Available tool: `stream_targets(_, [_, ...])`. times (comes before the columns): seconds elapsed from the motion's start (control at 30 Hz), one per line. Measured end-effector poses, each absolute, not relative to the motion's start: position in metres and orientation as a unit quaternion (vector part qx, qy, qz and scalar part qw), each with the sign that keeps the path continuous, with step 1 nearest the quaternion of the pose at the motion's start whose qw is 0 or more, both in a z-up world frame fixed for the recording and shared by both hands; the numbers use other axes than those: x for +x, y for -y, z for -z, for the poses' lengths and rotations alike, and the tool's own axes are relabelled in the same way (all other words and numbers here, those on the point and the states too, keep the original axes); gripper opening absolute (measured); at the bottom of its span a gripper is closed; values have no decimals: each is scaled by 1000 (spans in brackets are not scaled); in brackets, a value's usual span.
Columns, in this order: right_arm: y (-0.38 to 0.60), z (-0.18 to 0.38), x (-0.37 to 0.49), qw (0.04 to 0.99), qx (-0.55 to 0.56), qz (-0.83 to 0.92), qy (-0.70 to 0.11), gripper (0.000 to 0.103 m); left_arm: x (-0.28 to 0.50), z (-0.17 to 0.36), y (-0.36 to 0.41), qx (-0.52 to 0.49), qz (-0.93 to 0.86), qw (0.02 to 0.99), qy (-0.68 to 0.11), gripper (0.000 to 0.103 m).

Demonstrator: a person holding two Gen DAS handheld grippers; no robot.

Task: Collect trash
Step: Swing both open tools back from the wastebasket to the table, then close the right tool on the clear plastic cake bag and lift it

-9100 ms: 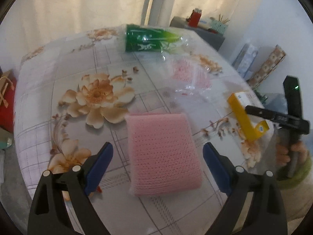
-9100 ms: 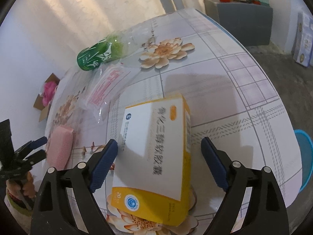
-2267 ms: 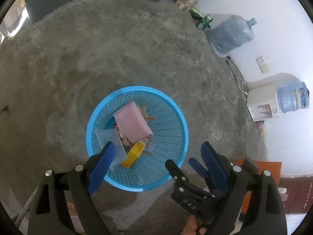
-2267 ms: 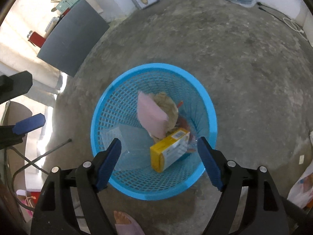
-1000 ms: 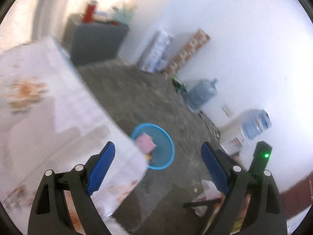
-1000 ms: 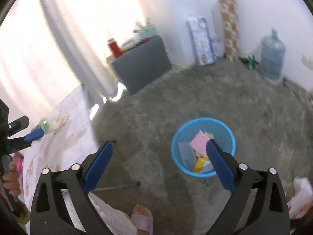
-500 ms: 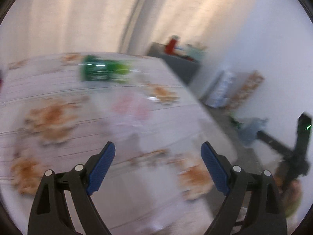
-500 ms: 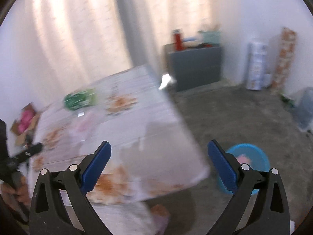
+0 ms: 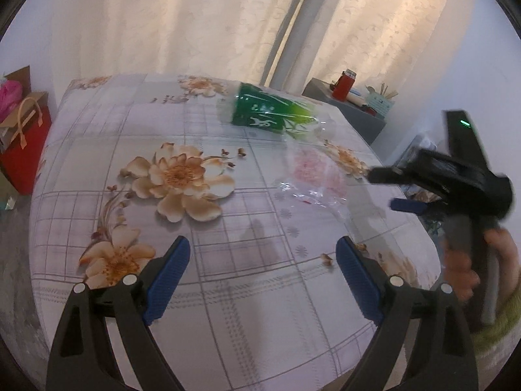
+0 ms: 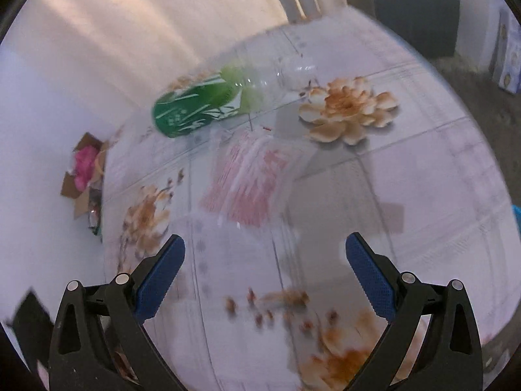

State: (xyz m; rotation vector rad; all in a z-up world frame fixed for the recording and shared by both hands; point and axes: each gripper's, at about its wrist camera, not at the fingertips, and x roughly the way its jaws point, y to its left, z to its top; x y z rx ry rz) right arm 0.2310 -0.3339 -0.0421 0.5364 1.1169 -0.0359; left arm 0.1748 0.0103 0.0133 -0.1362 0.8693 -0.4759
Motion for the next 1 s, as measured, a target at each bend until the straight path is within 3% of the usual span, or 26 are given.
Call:
stream_targets(0.33, [306, 72, 300, 793, 197, 75, -571, 95, 188, -4, -37, -90, 213, 875, -426, 89])
stream_targets(0.63, [277, 81, 296, 821, 110, 95, -552, 94, 195, 0, -49, -97, 203, 875, -428, 89])
stream_targets(1.0, [267, 83, 258, 841, 63, 86, -530, 70, 196, 4, -42, -94, 201, 871, -438, 89])
